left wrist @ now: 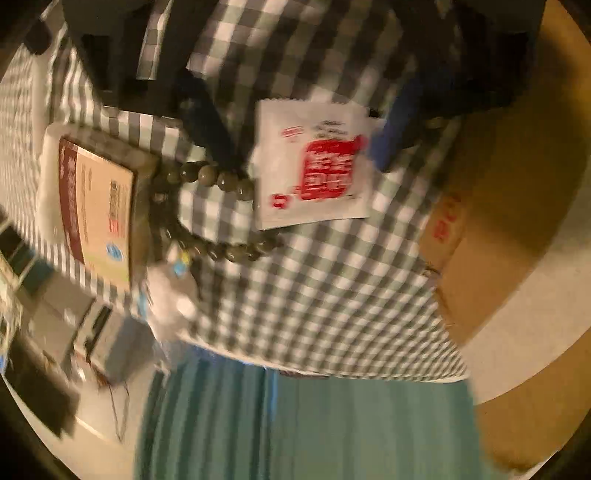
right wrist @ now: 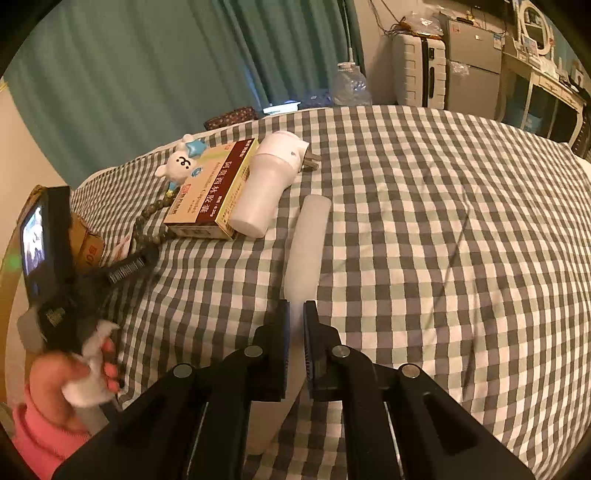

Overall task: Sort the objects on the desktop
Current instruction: 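Grasp the long white rod with the right gripper while the left grasps the red-and-white sachet, then carry the rod and sachet into the cardboard box and release both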

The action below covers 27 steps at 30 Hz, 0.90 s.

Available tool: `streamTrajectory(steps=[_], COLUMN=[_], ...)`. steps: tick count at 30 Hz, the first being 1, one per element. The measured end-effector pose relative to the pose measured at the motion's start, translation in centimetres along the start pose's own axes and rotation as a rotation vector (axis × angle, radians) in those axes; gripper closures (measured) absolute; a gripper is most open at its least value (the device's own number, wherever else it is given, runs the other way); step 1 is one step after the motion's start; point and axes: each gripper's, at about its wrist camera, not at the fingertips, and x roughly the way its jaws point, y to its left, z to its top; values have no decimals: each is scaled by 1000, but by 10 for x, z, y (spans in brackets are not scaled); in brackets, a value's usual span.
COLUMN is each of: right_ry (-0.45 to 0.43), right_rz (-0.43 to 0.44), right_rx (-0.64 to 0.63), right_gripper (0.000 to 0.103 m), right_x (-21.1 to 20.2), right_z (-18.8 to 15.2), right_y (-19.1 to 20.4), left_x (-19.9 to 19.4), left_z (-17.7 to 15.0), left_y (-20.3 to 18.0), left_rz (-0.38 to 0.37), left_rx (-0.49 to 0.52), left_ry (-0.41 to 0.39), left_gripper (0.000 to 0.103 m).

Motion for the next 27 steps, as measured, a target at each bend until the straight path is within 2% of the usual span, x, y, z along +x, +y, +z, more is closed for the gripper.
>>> streamTrajectory(steps=[2,3,8,11,18,21,24,27], right_ry=[5,3,-12,-32,-110,-145,-195,-239], right_rz=[7,11,8,21,31,34,75,119], right_rx=[-3,-3,-27,-21,-18,-40,-49,-72], right_gripper=[96,96,96,96,96,96,96,96], right_x=[9,8,-1,-24,-98,-132,-165,-193], right_z=[4,4,3,-3,-14,-17,-15,-13], right_y=[11,11,24,25,41,56,80,115], left_x=[-8,-12,-44,-70,-156,-185,-219,-267], left_z=[-5,-8,-29,-35,-53,-40,-26,-13], left_y=[1,2,15,20,23,19,23,42], left_rz=[-16,-30,-94,-132,-231,-259,-280,-278], left_rx=[39,53,35,28,112,127,146,195], left_ry=[0,7,49,54,33,15,6,-73], left_gripper=[93,101,101,101,101,101,101,101])
